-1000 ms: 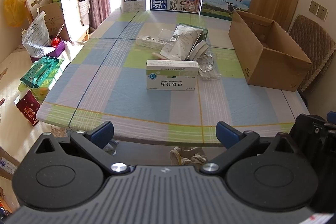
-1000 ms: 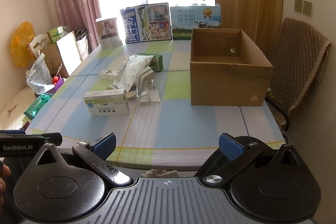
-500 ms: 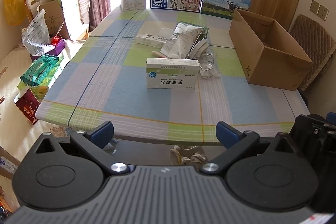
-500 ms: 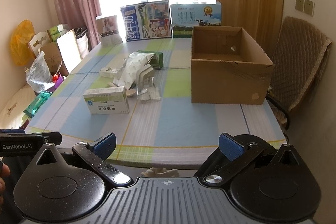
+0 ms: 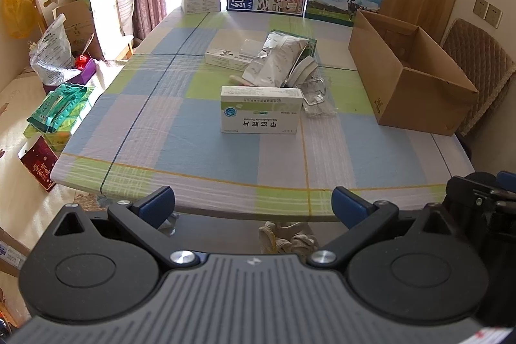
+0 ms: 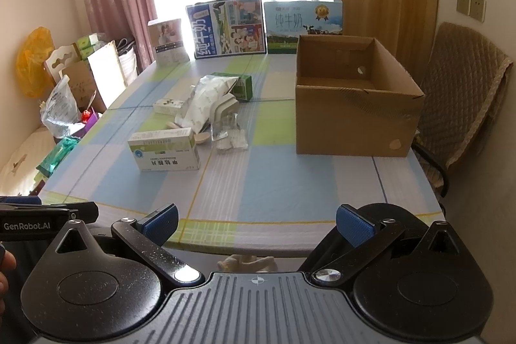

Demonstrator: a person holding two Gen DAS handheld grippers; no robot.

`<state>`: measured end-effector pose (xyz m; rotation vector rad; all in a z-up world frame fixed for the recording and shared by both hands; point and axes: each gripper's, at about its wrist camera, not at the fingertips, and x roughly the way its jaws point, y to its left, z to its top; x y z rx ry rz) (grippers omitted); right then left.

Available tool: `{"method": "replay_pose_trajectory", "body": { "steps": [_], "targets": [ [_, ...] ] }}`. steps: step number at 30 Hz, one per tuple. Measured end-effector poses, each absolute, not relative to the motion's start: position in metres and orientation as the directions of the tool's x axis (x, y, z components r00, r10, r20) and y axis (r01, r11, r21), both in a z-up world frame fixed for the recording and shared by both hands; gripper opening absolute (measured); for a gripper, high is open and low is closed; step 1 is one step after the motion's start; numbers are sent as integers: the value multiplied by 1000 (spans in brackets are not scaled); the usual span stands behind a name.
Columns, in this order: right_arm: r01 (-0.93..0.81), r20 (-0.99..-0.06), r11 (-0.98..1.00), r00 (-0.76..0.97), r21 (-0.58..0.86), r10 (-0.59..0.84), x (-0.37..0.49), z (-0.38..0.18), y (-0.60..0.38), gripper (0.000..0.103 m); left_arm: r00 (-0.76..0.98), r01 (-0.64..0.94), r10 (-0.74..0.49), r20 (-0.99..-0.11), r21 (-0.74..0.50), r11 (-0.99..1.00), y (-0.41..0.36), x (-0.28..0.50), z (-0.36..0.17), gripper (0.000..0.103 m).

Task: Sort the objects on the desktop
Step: 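Move both tools toward the items on the table, then grasp the white medicine box with the left tool while the right tool grasps the clear container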

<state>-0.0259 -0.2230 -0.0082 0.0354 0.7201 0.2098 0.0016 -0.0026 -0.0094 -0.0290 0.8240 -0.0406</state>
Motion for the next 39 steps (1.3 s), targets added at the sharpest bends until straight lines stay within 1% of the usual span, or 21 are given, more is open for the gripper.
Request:
{"method": "replay_pose_trajectory", "body": {
  "steps": [11, 25, 31, 35, 39],
  "targets": [
    [-194, -668, 975, 712, 109, 216, -18, -16, -221, 101, 663, 40, -59, -746, -43, 998, -3, 7, -17, 102],
    [-230, -684, 969, 692, 94, 230, 8, -31, -215, 101, 650, 61, -115, -751, -99, 993, 15, 31, -28, 102],
    [-213, -700, 971, 677, 109, 227, 26, -37, -219, 101, 654, 68, -103, -749, -78, 995, 18, 52, -28, 102],
    [-221, -690, 971, 689, 94, 223, 34, -42, -218, 101, 650, 92, -111, -752, -67, 993, 19, 64, -30, 102],
    [-253, -696, 964, 678, 82, 237, 45, -50, -214, 101, 648, 148, -147, -747, -65, 987, 19, 74, -30, 102]
  ]
}}
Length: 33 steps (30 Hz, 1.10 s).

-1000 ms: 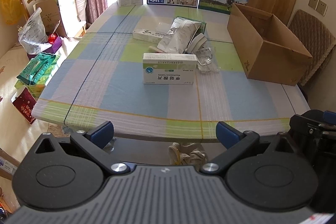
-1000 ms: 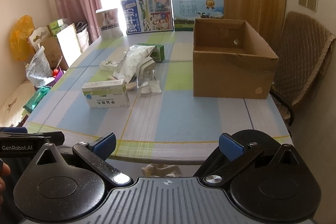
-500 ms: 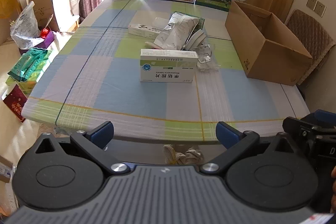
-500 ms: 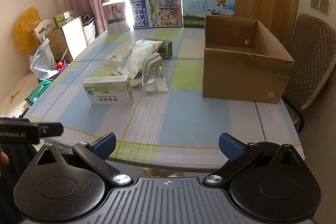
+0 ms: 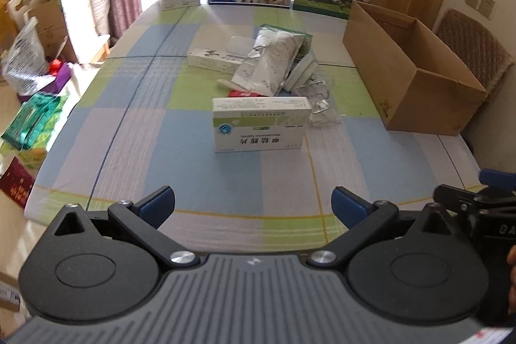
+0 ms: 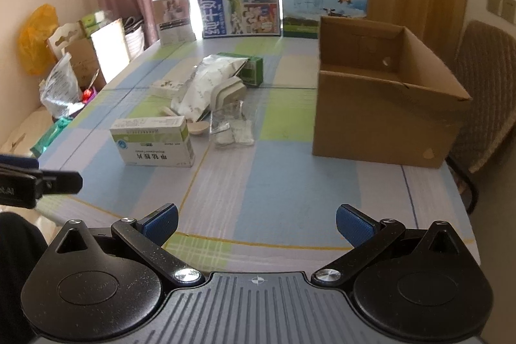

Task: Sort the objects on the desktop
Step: 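Grasp the white medicine box with the left tool while the right tool grasps the clear container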

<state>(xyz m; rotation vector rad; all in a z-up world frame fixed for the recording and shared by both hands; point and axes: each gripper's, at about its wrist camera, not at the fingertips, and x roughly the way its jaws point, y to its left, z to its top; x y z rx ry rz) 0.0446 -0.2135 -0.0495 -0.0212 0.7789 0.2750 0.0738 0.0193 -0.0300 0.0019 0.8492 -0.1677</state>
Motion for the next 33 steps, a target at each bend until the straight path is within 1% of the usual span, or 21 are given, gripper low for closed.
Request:
{"method": "replay_pose_trajectory", "body": {
  "steps": [9, 14, 20, 24, 33],
  "targets": [
    [-231, -747, 965, 619, 125, 244, 78, -64, -210, 101, 626, 299, -223, -747, -34, 954, 13, 97, -27, 102],
    [-228, -754, 965, 608, 133, 248, 93, -66, -210, 101, 622, 388, -255, -740, 8, 922, 9, 111, -28, 102],
    [-257, -761, 958, 594, 129, 262, 109, -70, -205, 101, 609, 515, -338, -718, 33, 857, 10, 129, -32, 102],
    [-291, -764, 951, 588, 105, 265, 119, -74, -198, 101, 569, 584, -367, -736, 48, 810, 10, 143, -38, 102],
    [-352, -780, 934, 571, 51, 258, 141, -88, -184, 101, 494, 751, -374, -785, 169, 638, 2, 164, -57, 102]
  ]
}}
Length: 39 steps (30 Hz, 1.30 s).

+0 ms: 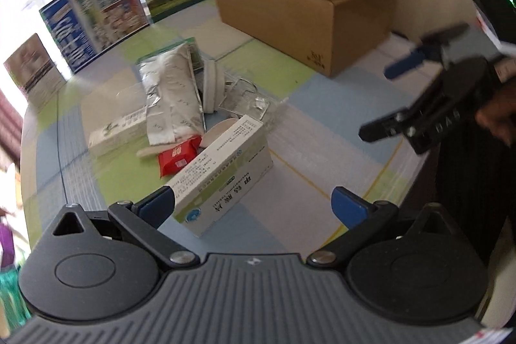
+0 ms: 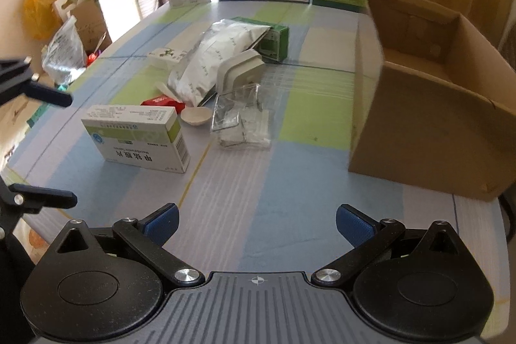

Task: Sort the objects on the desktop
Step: 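Grasp the white medicine box with the left tool while the right tool grasps the clear container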

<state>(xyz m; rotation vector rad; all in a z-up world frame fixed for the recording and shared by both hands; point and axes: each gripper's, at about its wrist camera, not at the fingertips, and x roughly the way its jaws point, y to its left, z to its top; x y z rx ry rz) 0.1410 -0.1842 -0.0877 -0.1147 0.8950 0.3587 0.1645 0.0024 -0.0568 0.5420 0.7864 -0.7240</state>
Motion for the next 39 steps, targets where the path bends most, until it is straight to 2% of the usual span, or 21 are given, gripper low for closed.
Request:
{"method": "replay_pose_trajectory", "body": {
  "steps": [3, 7, 9, 11, 14, 17, 19, 22, 23, 25, 28, 33, 36, 37, 39],
  "targets": [
    [-371, -781, 928, 569, 34, 257, 147, -92, -180, 101, 463, 804, -384, -799, 196, 562, 4, 174, -61, 100],
    [-402, -787, 916, 561, 12, 257, 157, -98, -174, 101, 405, 850, -401, -822, 176, 497, 8, 198, -63, 86],
    [-421, -788, 907, 558, 2, 261, 161, -101, -171, 99, 379, 872, -409, -830, 172, 458, 6, 208, -65, 83],
    [-442, -790, 897, 549, 2, 273, 167, -103, -167, 89, 379, 888, -392, -839, 210, 410, 1, 214, -70, 83],
    [-471, -795, 882, 534, 4, 289, 175, -108, -160, 81, 379, 902, -357, -854, 254, 349, -7, 223, -81, 80],
    [-487, -796, 873, 530, -3, 293, 183, -112, -155, 77, 354, 913, -344, -870, 241, 331, -13, 234, -91, 69],
    [-493, -794, 870, 529, 0, 300, 189, -114, -152, 75, 337, 914, -337, -879, 219, 343, -15, 241, -98, 53],
    [-499, -786, 867, 537, -3, 306, 196, -115, -147, 73, 339, 903, -327, -882, 208, 376, -15, 250, -106, 38],
    [-501, -782, 865, 542, -6, 308, 198, -115, -144, 73, 340, 897, -328, -882, 199, 393, -13, 251, -107, 37],
    [-507, -773, 862, 551, -10, 315, 203, -116, -139, 72, 329, 883, -335, -883, 161, 441, -7, 254, -106, 24],
    [-517, -763, 856, 560, -18, 322, 213, -120, -129, 69, 328, 831, -330, -885, 104, 547, 5, 262, -106, 21],
    [-527, -754, 848, 577, -50, 314, 227, -128, -112, 54, 334, 733, -332, -882, 22, 680, 15, 265, -108, 21],
    [-521, -761, 850, 581, -75, 288, 233, -133, -107, 40, 347, 697, -331, -877, 5, 717, 12, 258, -106, 21],
    [-518, -764, 852, 580, -77, 284, 234, -134, -107, 32, 353, 687, -331, -875, 2, 727, 11, 256, -106, 21],
    [-509, -762, 857, 586, -82, 276, 231, -133, -110, 29, 366, 660, -329, -871, -6, 751, 10, 252, -106, 22]
  ]
}}
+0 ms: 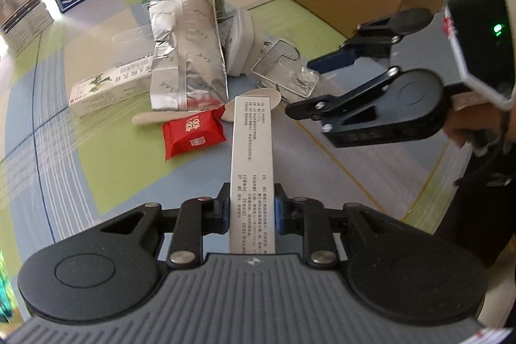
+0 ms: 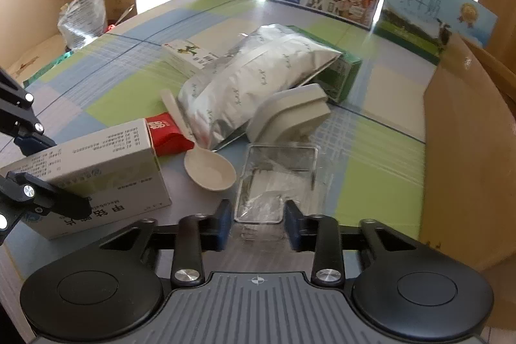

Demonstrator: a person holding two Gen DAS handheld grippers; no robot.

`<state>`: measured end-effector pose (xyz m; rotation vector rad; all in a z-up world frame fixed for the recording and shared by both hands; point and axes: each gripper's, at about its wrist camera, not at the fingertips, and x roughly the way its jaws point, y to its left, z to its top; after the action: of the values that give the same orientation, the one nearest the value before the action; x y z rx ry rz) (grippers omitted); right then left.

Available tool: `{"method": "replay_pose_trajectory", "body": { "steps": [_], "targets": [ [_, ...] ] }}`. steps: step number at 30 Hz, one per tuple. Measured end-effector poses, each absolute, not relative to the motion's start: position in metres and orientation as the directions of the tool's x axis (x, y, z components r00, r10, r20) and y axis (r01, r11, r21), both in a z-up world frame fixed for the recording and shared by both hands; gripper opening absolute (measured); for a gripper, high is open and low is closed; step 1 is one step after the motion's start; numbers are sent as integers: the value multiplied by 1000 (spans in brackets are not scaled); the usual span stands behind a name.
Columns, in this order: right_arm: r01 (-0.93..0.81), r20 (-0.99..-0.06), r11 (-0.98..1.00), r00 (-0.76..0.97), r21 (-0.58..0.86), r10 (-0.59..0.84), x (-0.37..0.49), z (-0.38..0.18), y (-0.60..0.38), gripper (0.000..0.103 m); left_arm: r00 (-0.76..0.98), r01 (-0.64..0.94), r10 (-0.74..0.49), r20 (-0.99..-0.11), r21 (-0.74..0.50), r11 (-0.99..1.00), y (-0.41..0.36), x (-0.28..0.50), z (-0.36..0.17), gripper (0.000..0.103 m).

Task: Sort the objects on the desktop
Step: 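Grasp the white medicine box with the left tool while the right tool grasps the clear container, then carry the white box and clear container with both tools over the cardboard box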

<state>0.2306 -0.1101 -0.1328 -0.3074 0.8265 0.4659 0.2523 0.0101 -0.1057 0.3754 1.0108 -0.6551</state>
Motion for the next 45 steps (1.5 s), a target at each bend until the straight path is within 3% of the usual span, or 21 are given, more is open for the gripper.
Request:
{"method": "replay_pose_trajectory", "body": {
  "steps": [12, 19, 24, 26, 31, 36, 38, 40, 45],
  "targets": [
    [-439, -811, 898, 517, 24, 274, 158, -117, -159, 28, 395, 547, -320, -861, -59, 835, 6, 225, -106, 22],
    [-441, -801, 897, 541, -12, 255, 130, -122, -165, 29, 403, 503, -304, -863, -69, 861, -5, 202, -111, 24],
    [-438, -794, 899, 555, -27, 246, 128, -122, -165, 35, 434, 492, -257, -863, -12, 870, -11, 195, -113, 32],
    [-436, -793, 899, 561, -38, 238, 128, -123, -164, 46, 436, 481, -254, -863, -15, 877, -11, 195, -113, 32],
    [-420, -789, 906, 571, -41, 229, 129, -123, -164, 49, 429, 480, -258, -866, -24, 877, -11, 198, -117, 32],
    [-401, -791, 914, 576, -56, 204, 130, -125, -165, 46, 443, 470, -257, -859, -22, 883, -10, 205, -115, 32],
    [-400, -790, 915, 580, -63, 199, 130, -126, -165, 37, 439, 470, -255, -861, -22, 882, -11, 207, -115, 31],
    [-404, -785, 912, 587, -73, 197, 129, -125, -164, 29, 432, 475, -260, -864, -27, 879, -13, 208, -116, 21],
    [-403, -780, 912, 593, -71, 201, 126, -122, -166, 28, 434, 480, -267, -861, -30, 877, -16, 207, -117, 21]
  ]
}}
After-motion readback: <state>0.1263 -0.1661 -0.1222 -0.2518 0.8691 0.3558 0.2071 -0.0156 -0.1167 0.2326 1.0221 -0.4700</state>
